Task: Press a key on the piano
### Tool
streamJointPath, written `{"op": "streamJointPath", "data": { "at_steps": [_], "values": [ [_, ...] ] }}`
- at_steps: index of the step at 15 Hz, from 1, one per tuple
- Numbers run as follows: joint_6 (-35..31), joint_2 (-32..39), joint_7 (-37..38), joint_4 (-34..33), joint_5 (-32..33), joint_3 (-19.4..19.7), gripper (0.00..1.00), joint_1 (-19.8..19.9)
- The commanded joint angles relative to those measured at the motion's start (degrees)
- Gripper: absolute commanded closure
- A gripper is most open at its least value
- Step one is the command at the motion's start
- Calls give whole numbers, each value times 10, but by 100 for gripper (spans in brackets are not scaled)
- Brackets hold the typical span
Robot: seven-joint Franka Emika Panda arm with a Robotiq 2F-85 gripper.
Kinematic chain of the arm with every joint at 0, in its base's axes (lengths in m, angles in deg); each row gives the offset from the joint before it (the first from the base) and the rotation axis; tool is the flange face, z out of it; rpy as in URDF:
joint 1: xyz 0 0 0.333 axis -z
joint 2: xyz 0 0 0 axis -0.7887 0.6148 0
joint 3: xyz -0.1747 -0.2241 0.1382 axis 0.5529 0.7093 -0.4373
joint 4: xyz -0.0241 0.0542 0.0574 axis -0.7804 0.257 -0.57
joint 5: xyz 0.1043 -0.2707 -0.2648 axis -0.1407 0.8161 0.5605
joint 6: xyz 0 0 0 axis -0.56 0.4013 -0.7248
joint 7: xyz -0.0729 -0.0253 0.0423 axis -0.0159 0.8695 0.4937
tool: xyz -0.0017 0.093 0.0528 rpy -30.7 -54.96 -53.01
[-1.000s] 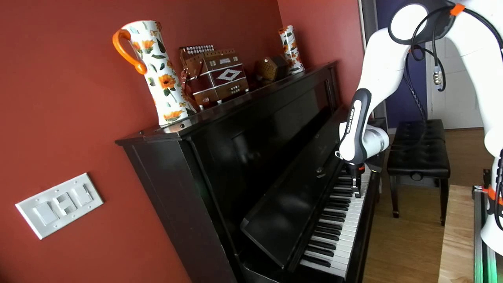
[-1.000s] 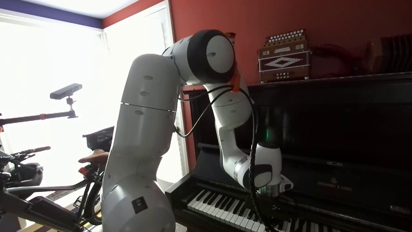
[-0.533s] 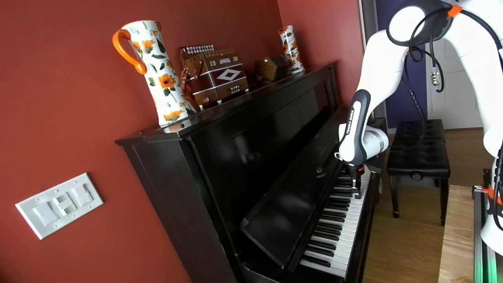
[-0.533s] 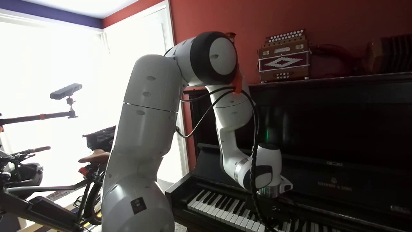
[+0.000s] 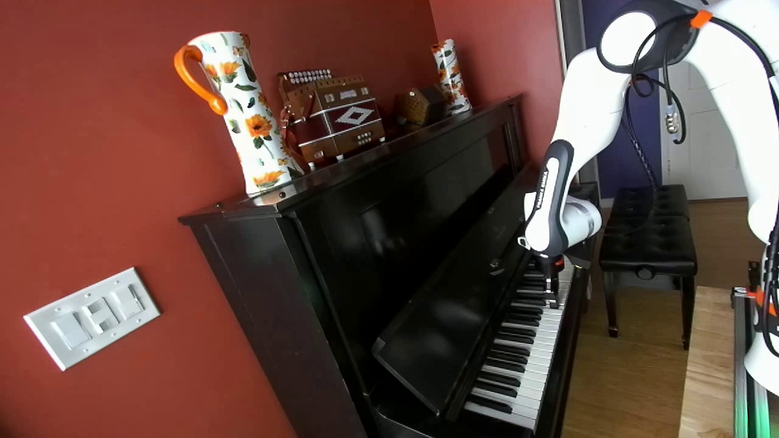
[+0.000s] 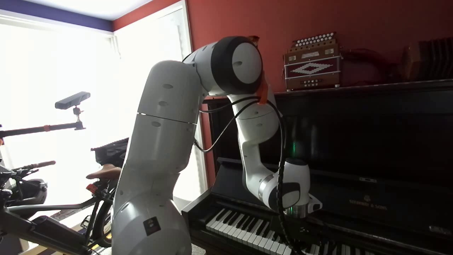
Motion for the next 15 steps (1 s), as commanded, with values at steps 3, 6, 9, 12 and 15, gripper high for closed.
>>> {"op": "streamJointPath", "data": {
  "at_steps": [3,6,9,12,15],
  "values": [
    [-11,20,7,-8,17,-10,100,17],
    [-11,23,8,-9,21,-10,100,17],
    [-9,30,5,-12,22,-14,100,22],
    [-9,31,7,-13,24,-13,100,22],
    [-6,23,1,-11,20,-18,100,31]
  ]
}}
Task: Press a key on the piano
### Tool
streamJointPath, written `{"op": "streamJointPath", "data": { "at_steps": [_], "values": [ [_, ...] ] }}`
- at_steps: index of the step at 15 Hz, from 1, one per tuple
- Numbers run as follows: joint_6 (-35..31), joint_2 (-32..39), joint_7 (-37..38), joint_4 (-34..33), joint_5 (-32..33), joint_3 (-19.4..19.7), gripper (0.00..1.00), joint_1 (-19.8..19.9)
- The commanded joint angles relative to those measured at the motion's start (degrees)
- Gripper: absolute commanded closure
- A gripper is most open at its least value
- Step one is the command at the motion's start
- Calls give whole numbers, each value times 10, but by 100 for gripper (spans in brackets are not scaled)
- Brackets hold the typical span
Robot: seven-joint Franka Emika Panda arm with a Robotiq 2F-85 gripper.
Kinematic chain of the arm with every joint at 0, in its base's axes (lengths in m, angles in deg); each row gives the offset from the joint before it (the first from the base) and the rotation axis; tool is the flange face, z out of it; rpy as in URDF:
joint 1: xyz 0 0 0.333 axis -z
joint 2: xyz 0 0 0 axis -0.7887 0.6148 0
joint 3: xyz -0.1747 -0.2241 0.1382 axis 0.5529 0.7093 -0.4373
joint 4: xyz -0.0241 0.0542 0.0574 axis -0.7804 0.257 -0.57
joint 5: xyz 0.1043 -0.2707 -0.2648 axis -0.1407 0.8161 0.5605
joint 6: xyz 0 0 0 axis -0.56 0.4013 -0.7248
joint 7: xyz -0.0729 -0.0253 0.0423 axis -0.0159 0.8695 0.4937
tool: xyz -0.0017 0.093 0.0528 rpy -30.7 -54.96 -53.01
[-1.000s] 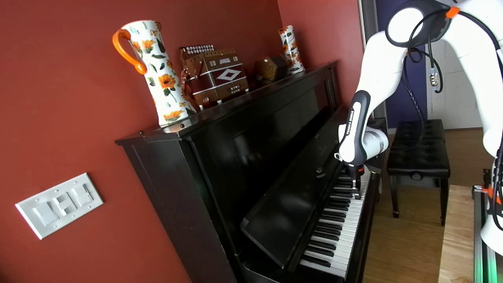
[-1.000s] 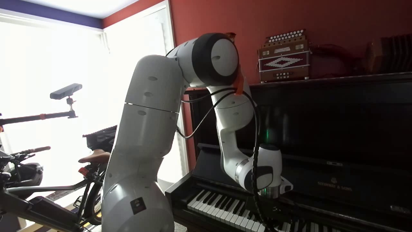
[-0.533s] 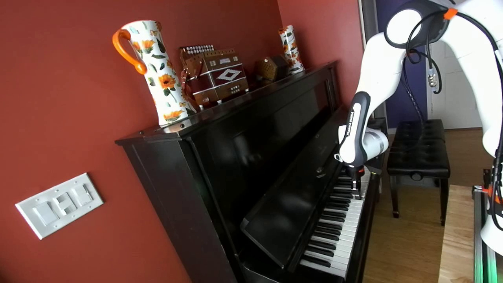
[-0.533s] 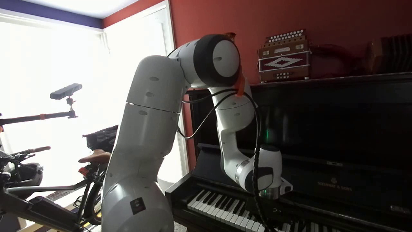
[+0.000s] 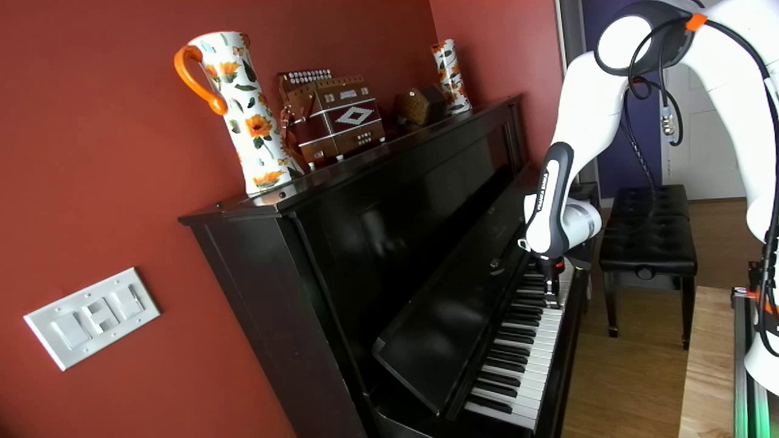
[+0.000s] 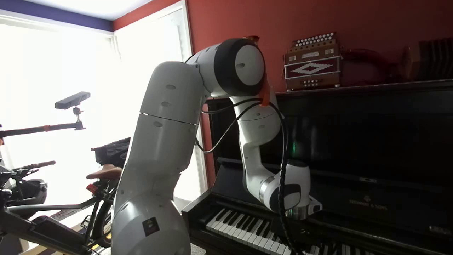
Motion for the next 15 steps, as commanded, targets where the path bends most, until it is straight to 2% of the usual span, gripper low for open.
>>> {"op": "streamJointPath", "data": {
  "at_steps": [1,7,15],
  "values": [
    [-6,11,1,-6,8,-12,100,23],
    [-1,-4,4,-3,8,-14,100,28],
    [13,-26,-7,4,-6,-39,100,48]
  ]
}}
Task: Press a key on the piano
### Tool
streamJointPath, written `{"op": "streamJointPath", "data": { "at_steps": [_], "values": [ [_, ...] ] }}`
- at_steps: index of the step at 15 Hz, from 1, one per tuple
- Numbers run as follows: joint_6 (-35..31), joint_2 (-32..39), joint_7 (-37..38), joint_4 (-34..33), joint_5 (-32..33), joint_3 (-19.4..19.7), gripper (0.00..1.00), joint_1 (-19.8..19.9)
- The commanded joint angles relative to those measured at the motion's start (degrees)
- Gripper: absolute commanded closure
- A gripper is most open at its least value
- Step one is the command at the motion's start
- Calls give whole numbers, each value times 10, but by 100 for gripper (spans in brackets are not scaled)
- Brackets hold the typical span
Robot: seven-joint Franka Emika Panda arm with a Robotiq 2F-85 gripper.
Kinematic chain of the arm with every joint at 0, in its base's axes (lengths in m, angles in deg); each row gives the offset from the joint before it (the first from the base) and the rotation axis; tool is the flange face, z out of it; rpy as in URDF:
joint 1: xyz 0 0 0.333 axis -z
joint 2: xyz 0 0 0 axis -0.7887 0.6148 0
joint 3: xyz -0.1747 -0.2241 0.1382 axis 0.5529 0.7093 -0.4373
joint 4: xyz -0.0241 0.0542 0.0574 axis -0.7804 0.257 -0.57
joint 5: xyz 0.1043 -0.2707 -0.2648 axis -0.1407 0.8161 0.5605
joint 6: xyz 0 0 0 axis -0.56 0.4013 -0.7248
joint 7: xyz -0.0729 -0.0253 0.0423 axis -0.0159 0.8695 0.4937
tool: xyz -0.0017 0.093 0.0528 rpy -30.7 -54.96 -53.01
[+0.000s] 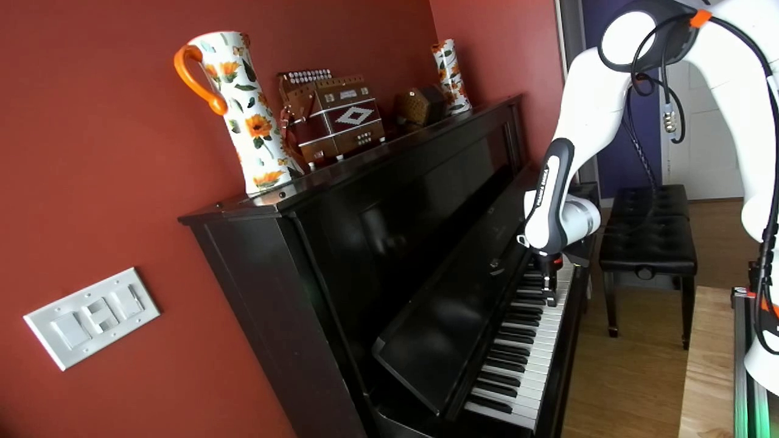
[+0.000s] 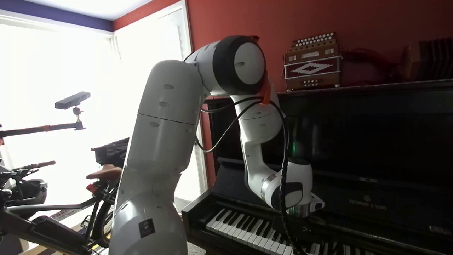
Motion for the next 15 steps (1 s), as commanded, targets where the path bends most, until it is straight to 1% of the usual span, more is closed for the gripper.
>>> {"op": "streamJointPath", "data": {
  "at_steps": [1,4,5,6,8,11,12,15],
  "values": [
    [14,-22,-7,9,-5,-14,100,18],
    [17,-34,-4,13,-3,-10,100,15],
    [16,-41,2,14,-4,-6,74,12],
    [18,-45,-2,15,-8,-9,73,14],
    [19,-58,-2,17,-10,-6,60,11],
    [31,-82,-13,22,-22,-8,38,10],
    [36,-91,-15,24,-32,-9,29,10],
    [62,-125,-10,33,-32,11,7,-9]
  ]
}}
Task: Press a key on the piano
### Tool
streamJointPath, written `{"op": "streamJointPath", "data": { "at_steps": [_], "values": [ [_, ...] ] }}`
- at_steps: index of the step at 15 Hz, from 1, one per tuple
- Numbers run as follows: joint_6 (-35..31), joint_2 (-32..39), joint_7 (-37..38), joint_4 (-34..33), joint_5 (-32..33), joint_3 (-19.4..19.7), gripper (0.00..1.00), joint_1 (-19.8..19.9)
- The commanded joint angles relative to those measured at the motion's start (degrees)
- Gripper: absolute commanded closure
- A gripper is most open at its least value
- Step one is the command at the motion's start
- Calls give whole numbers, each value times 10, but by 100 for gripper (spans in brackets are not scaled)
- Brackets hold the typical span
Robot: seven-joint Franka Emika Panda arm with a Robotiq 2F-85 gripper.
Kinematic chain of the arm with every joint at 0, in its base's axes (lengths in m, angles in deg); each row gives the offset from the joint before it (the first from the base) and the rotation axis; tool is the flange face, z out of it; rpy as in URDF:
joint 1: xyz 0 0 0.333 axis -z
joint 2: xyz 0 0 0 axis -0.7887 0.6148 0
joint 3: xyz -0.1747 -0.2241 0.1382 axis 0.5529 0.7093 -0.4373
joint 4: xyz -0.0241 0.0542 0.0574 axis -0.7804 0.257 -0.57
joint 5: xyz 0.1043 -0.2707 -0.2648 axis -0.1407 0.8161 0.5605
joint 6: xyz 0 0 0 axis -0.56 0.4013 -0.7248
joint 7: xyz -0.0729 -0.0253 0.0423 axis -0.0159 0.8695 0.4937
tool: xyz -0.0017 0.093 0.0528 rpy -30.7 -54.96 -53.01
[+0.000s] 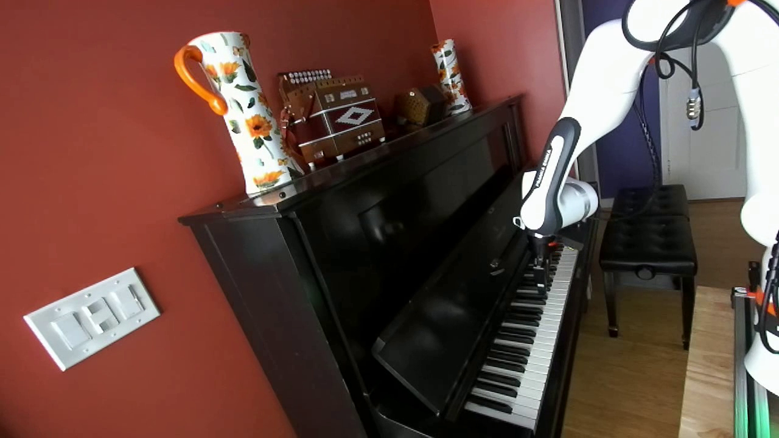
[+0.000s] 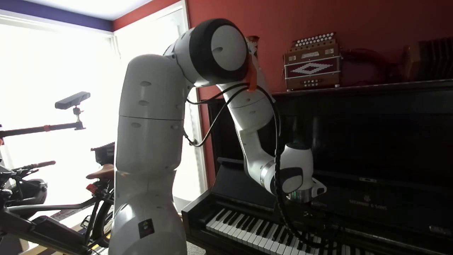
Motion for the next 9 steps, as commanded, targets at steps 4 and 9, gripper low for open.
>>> {"op": "streamJointPath", "data": {
  "at_steps": [4,9],
  "values": [
    [55,-95,-2,33,15,49,0,-44],
    [121,-161,15,42,35,89,0,-82]
  ]
}}
